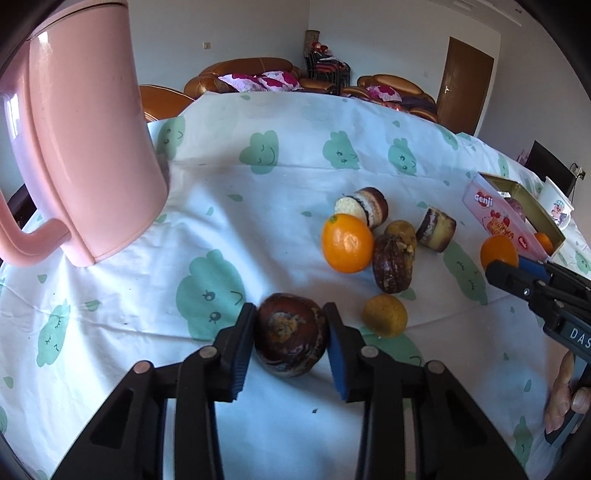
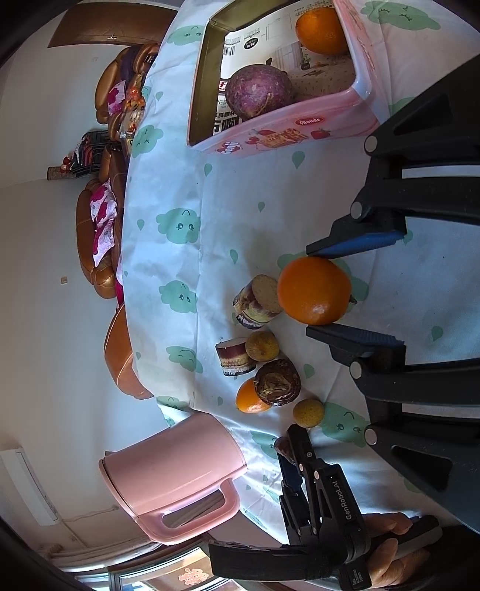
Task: Organize fruits
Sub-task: 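Carry the orange and brown fruit into the tin box and release both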
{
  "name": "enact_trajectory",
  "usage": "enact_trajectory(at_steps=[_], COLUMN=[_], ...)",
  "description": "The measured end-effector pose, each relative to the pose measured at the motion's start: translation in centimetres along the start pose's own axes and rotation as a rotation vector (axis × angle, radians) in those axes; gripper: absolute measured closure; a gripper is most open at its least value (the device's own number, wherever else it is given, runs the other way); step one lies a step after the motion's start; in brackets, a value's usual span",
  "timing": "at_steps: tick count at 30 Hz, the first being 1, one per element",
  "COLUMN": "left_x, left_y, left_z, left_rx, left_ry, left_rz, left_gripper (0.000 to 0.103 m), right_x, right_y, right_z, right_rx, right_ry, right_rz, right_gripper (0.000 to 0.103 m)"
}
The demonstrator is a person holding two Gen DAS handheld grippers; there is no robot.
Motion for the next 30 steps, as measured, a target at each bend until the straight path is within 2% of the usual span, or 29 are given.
enact_trajectory(at_steps=[4,7,14,19,25,30], left_x=[0.5,1.4,4.6,7.7,10.3,12.0], left_y=[-1.7,-3.0,-4.0,-3.2,-1.6,-0.5], left_z=[0.3,-0.6,-6.4,-11.7,-18.1,-22.7], left_rx=[0.065,0.086,0.032,-0.062,-0.109,-0.148], left_ry=[-0.062,-0.080,-0.038,-0.003,0.057,0.100], left_rz=[-0.099,-0.172,-0.275,-0.298,-0.294,-0.285], left_gripper=[0.065,0.065,0.065,0.065,0.065,0.065], right_x=[0.8,1.5,3.0,4.5,6.3,7.4], right_y=[-1.3,-2.6,-5.7,-7.8,-9.8,-10.0], right_z=[-0.3,-0.7,-3.8,-8.8,-15.8,-20.1], right_rx=[0.030,0.043,-0.018,-0.091,-0.199,-0.269], right_ry=[0.021,0.032,0.013,0.064,0.139,0.163], right_rz=[-0.043,-0.088,-0.208,-0.271,-0.324,-0.327], right_gripper=[0.065,0.065,0.065,0.065,0.065,0.065])
Point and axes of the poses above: each gripper's, at about its wrist camera, not at the fingertips, and y roughly the way its jaws point, z to its left, x to its top, the point moved 3 cm from there along y, roughly the way its jaws point, and after that the axes turned 13 degrees about y, right-handed, at the moved point
